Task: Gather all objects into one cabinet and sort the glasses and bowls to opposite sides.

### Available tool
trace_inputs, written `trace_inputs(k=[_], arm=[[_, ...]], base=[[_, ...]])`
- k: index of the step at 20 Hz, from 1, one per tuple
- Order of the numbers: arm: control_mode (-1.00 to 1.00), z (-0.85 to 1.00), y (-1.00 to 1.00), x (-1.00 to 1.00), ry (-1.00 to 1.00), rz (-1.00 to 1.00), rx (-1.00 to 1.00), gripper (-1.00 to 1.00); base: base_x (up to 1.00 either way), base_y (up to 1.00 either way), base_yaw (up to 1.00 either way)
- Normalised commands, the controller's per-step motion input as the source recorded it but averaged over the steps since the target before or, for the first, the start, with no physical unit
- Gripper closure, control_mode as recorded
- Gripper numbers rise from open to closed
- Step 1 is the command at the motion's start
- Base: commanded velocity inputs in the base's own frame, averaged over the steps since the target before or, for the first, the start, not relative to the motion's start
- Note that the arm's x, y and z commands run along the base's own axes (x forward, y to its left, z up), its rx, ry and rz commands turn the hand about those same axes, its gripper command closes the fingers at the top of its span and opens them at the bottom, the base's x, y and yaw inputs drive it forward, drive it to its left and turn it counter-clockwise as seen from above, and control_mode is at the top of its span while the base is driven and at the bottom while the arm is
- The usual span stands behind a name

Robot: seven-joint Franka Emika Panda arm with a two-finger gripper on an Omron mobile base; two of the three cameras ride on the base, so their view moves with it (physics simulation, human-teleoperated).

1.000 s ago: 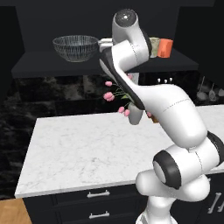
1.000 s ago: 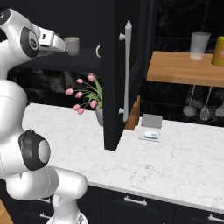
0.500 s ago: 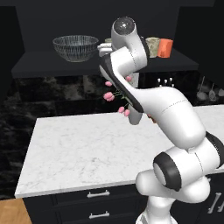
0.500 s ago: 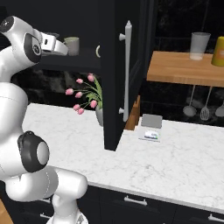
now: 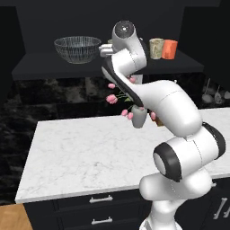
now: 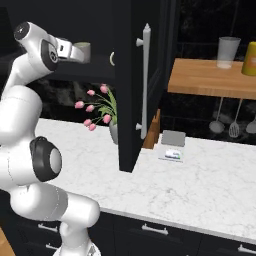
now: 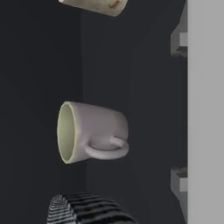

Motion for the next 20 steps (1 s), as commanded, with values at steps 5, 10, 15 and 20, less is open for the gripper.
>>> trace_inputs(k=[5,10,15,20], arm=[[-1.0,0.0,0.01,0.3,0.0,0.0,0.0,-1.0],[-1.0,0.0,0.0,0.35,0.0,-0.01,0.0,-1.0],[-1.0,0.0,0.03,0.19,0.0,-0.01,0.0,-1.0],[-1.0,0.0,0.12,0.11,0.0,-0.03,0.0,-1.0]], base=[[0.0,0.0,0.0],[0.0,0.0,0.0],[0.0,0.0,0.0],[0.0,0.0,0.0]])
